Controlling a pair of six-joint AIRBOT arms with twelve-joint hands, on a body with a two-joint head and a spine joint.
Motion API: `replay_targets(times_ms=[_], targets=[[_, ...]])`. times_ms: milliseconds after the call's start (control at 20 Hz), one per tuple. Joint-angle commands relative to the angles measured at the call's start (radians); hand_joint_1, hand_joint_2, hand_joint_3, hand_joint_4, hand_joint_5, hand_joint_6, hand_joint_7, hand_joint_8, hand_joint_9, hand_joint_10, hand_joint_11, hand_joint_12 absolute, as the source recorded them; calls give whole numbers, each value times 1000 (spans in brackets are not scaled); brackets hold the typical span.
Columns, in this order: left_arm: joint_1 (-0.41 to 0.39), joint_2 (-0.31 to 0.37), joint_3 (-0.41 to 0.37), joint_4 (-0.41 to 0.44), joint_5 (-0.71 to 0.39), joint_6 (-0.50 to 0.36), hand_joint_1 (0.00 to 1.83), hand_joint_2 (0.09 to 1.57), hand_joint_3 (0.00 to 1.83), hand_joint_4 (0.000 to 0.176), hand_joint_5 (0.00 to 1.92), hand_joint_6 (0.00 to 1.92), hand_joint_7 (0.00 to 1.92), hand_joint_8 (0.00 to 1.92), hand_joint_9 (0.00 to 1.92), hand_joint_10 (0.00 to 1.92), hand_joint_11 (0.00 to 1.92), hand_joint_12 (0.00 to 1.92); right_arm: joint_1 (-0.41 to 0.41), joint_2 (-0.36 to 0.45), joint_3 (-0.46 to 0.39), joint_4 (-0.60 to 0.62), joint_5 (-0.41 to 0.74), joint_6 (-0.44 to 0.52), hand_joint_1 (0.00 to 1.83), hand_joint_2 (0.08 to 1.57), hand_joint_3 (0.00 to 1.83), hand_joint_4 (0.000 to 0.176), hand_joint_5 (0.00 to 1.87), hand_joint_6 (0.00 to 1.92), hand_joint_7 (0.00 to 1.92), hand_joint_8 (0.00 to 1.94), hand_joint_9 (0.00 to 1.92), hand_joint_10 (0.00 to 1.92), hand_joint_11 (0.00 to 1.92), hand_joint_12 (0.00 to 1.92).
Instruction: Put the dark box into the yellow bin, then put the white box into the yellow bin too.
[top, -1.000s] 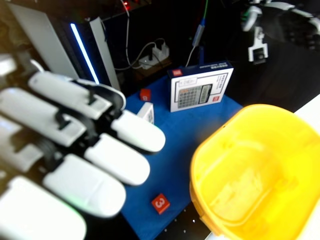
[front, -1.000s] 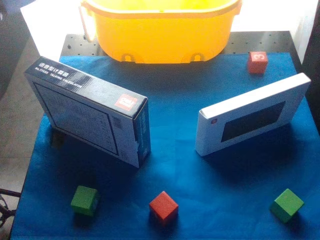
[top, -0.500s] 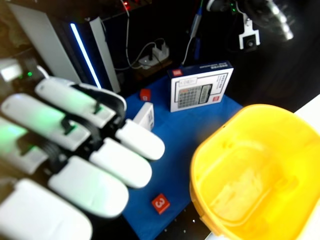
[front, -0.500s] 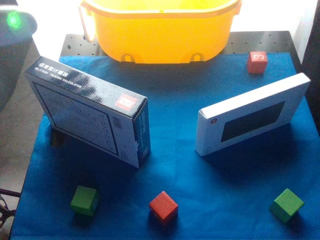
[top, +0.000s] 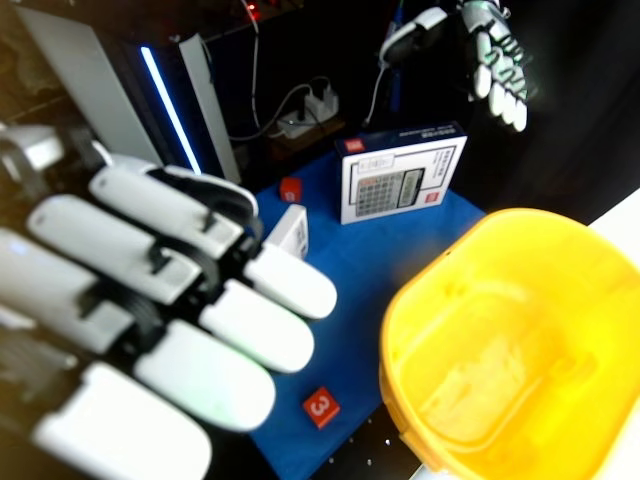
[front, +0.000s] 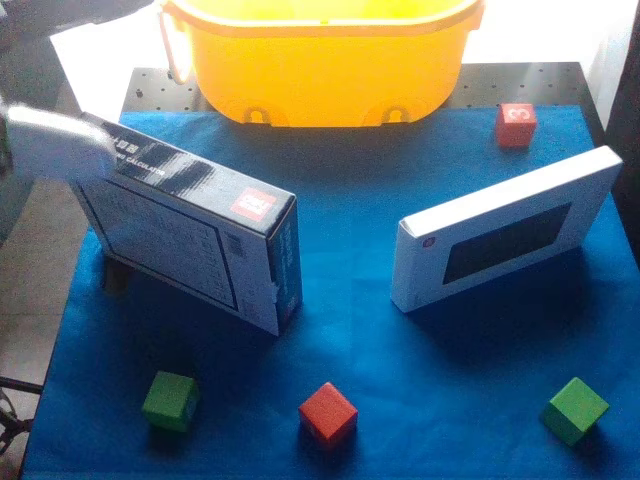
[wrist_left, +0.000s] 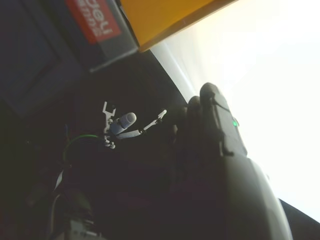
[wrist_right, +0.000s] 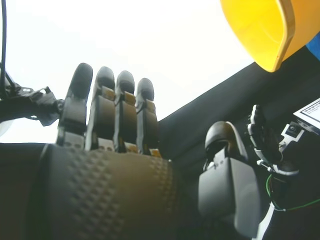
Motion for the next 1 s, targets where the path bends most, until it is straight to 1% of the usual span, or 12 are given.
replay_targets(times_ms=[0,100,250,400,450,500,550,600,650,800,850,950], targets=[[-12,-12,8,-43,-68,-19,436,736,0,57,15,0,108,1,150,7,139,57,5,-3,6,8,123,-2,169,1092,0,0,364,0,350,0,333,6,0,652],[-13,-32,22,-20,-47,-38,448,764,8,35,47,11,139,10,184,16,169,73,5,-3,6,8,123,-2,164,1096,0,0,389,8,314,0,343,5,0,709],[-17,-67,49,31,-8,-82,599,695,0,77,81,13,145,5,169,4,131,64,5,-3,6,8,123,-2,215,1088,0,0,366,0,363,9,366,8,0,706],[-20,-88,64,68,24,-105,470,749,7,38,23,4,99,0,160,1,153,82,5,-4,5,8,123,-2,210,1052,0,0,330,0,409,6,391,7,0,722],[-27,-96,73,106,47,-134,617,759,10,70,58,17,104,2,120,0,86,57,5,-4,5,8,123,-2,222,1041,0,0,353,5,435,8,405,7,0,776],[-27,-96,73,106,47,-134,617,759,10,70,58,17,104,2,120,0,86,57,5,-4,5,8,123,-2,222,1041,0,0,353,5,435,8,405,7,0,776],[-30,-100,76,134,71,-144,747,807,10,0,149,14,197,9,194,11,132,86,5,-3,5,8,123,-2,227,1040,0,0,361,4,430,2,402,3,0,827],[-32,-102,77,147,85,-144,747,807,10,0,149,14,197,9,194,11,132,86,5,-3,5,8,123,-2,227,1040,0,0,361,4,430,2,402,3,0,827],[-34,-104,79,159,98,-144,885,795,2,0,239,12,287,10,266,13,194,115,5,-3,5,8,123,-2,243,1036,0,0,366,4,448,8,395,0,0,838],[-45,-110,84,187,141,-135,1351,854,0,0,911,36,993,46,978,80,751,482,4,-2,5,8,123,-2,252,1031,0,0,376,3,459,5,406,6,0,908],[-48,-110,81,188,155,-117,1399,962,2,0,1117,455,1264,271,1175,555,883,738,3,-2,5,8,123,-2,261,1011,0,0,373,1,462,4,404,5,0,913],[-55,-110,71,188,188,-65,1412,985,0,0,1258,447,1335,241,1206,768,1044,830,0,-1,5,8,123,-2,261,1020,0,0,382,2,460,2,394,3,0,877]])
